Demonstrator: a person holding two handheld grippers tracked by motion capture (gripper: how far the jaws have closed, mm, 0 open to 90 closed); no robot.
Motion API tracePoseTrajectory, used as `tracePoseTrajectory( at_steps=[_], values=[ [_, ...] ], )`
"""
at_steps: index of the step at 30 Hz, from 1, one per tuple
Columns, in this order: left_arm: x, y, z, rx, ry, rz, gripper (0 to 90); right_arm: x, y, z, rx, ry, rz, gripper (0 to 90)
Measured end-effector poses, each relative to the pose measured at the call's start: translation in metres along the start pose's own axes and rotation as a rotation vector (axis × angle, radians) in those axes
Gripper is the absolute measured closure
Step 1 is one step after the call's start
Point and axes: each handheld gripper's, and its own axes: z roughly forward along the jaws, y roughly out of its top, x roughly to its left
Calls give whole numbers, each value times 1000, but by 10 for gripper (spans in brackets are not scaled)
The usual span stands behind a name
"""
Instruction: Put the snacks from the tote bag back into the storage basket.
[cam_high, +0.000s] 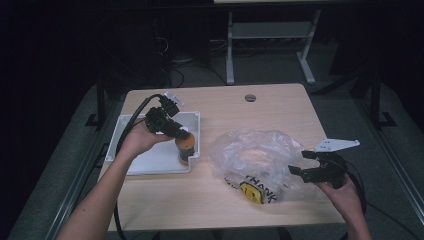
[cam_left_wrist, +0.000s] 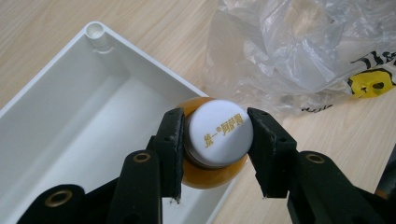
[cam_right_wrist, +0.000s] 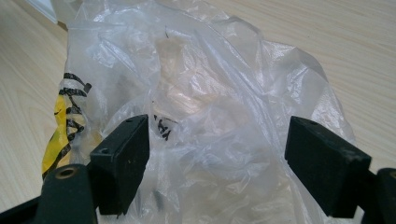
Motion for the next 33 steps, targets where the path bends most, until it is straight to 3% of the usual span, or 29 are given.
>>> tracePoseTrajectory(
  at_steps=[12,25,33],
  values=[
    [9,-7,-2,-21,-12,-27,582,1,0,1,2,1,-3,216],
    [9,-7,0,-23,-11,-16,573,-1,-1,1,5,2,4,216],
    [8,-7,-6,-45,-8,-27,482,0,-2,1,9,0,3,216]
  ],
)
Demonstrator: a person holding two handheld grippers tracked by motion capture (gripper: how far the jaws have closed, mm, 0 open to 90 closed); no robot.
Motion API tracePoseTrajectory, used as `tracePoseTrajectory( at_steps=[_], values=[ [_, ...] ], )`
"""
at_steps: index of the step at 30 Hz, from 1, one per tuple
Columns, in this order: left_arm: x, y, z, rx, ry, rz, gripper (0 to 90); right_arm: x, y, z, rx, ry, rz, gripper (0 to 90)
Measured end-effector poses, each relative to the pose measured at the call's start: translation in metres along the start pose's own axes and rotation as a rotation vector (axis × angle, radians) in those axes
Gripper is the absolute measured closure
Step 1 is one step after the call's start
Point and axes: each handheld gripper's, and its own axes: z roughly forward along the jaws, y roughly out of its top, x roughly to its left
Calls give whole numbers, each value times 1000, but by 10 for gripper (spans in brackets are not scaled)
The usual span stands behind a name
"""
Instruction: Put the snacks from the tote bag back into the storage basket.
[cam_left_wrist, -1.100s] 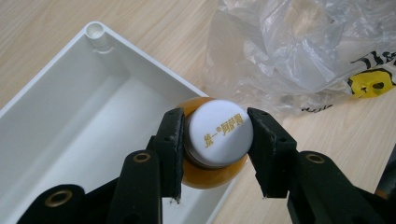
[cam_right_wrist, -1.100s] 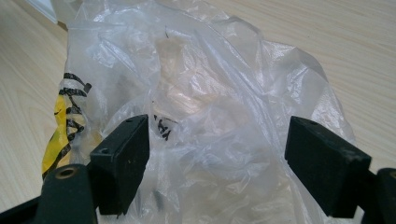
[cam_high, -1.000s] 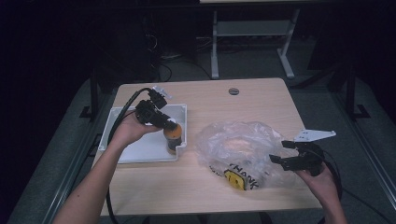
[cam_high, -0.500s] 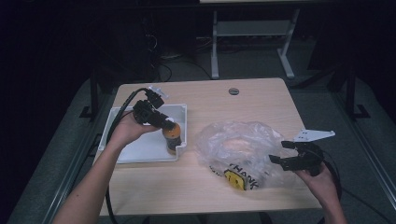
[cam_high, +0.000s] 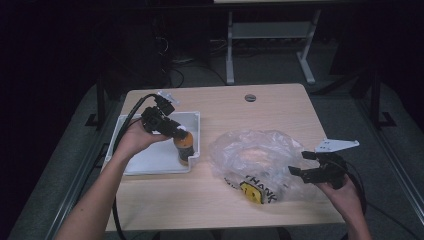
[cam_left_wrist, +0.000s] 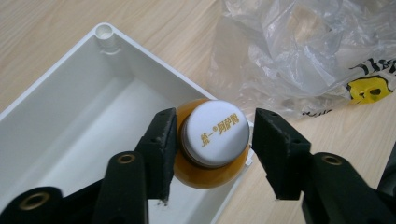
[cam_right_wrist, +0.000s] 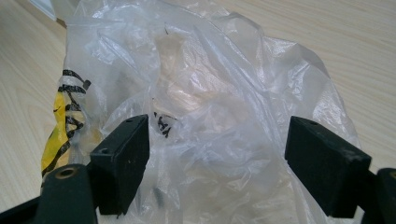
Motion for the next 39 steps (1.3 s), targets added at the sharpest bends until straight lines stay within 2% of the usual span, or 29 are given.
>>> tracePoseTrajectory(
  at_steps=[5,8,9,11,12,22,25,26,29,39],
  values=[
    [-1,-1,-4,-9,-7,10,450,0,0,0,1,1,1,215],
    [-3,-1,-6,-30,-9,2,445,0,0,0,2,-2,2,215],
    [-2,-1,-8,-22,-5,16,443,0,0,0,1,-3,3,215],
    [-3,-2,-10,-38,-3,1,434,-1,0,-1,1,-5,7,214],
    [-2,-3,-12,-32,1,14,432,-1,0,-1,0,-6,8,214],
    [-2,-9,-19,-80,15,-15,415,-3,-1,0,5,-8,17,213],
    [-3,-11,-23,-66,15,4,413,-3,-2,0,5,-8,18,214],
    [-4,-13,-23,-87,17,-8,411,-4,-2,0,5,-9,16,214],
    [-4,-15,-25,-97,17,-12,403,-4,-2,0,5,-10,16,213],
    [-4,-25,-29,-108,16,-15,379,-5,-3,0,3,-14,18,213]
  ],
)
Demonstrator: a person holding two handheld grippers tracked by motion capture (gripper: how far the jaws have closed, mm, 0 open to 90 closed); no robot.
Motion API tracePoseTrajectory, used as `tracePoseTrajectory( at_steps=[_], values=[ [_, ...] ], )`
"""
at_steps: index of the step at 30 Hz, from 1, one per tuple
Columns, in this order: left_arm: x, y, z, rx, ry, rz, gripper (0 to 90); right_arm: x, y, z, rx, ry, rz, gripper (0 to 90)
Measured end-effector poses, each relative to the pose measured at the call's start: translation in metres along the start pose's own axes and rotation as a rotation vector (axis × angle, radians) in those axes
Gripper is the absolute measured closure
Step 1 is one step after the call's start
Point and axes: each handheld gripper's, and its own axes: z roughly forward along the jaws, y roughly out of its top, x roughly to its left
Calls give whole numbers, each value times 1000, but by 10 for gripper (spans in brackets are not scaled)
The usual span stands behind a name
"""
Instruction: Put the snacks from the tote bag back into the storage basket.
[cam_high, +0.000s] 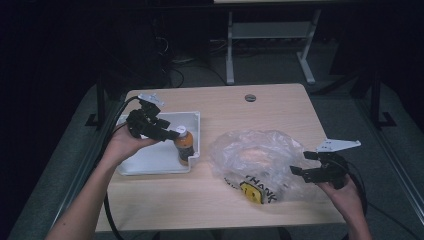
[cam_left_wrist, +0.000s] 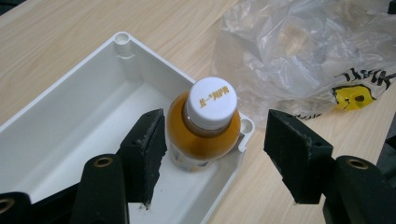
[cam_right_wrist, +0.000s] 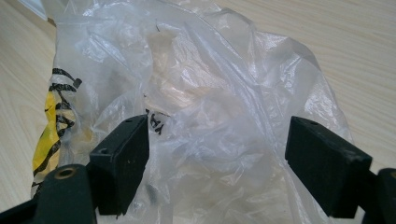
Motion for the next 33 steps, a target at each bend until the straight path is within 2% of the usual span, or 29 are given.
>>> tracePoseTrajectory(
  at_steps=[13,28,33],
  values=[
    [0,-14,-3,-23,6,-15,364,0,-1,-1,5,-3,1,214],
    [5,-31,-2,-26,7,-32,354,1,-1,-1,6,1,6,215],
    [4,-37,-1,-30,19,-40,357,1,-1,-2,7,-2,3,215]
  ],
)
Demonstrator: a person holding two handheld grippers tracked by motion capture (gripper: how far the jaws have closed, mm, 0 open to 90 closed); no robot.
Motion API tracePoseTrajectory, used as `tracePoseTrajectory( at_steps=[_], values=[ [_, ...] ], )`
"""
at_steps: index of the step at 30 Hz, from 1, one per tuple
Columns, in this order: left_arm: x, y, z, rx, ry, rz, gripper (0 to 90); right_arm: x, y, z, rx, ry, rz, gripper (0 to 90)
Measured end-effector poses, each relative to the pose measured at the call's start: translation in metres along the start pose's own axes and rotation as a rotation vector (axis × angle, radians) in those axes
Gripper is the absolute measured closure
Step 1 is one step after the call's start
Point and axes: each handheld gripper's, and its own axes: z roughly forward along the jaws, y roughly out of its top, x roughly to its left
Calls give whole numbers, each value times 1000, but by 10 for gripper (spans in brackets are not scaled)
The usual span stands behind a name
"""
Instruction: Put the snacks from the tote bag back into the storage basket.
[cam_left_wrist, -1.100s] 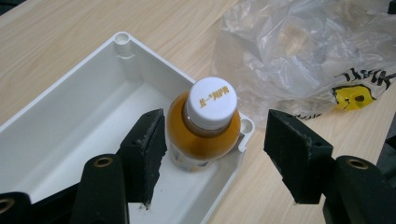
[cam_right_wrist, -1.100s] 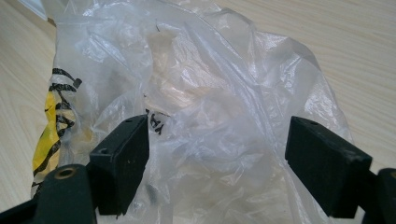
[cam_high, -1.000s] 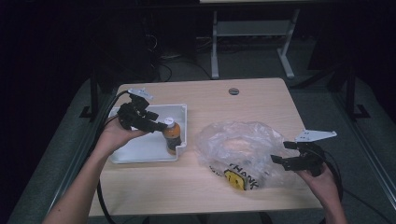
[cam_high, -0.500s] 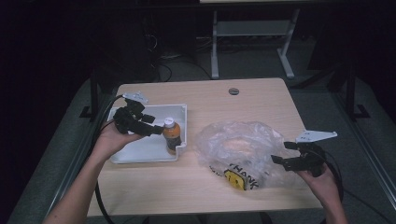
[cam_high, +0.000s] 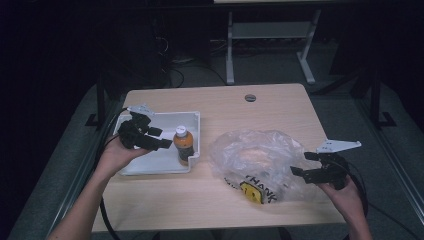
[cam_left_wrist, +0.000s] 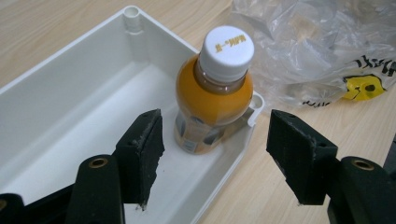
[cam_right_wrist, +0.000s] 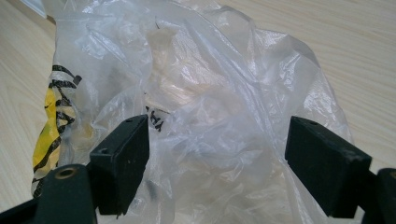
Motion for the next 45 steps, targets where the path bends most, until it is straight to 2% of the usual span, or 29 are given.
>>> tracePoseTrajectory(
  at_steps=[25,40,42,45],
  values=[
    [3,-29,8,-14,-21,-29,357,0,-1,-2,-2,-3,4,215],
    [2,-49,12,-32,-14,-51,358,0,-1,-1,-5,-2,-2,215],
    [2,-51,12,-25,-11,-37,358,1,0,-1,-3,-2,4,215],
    [1,-54,13,-35,-11,-49,359,0,-1,-2,-6,-3,-1,215]
  ],
)
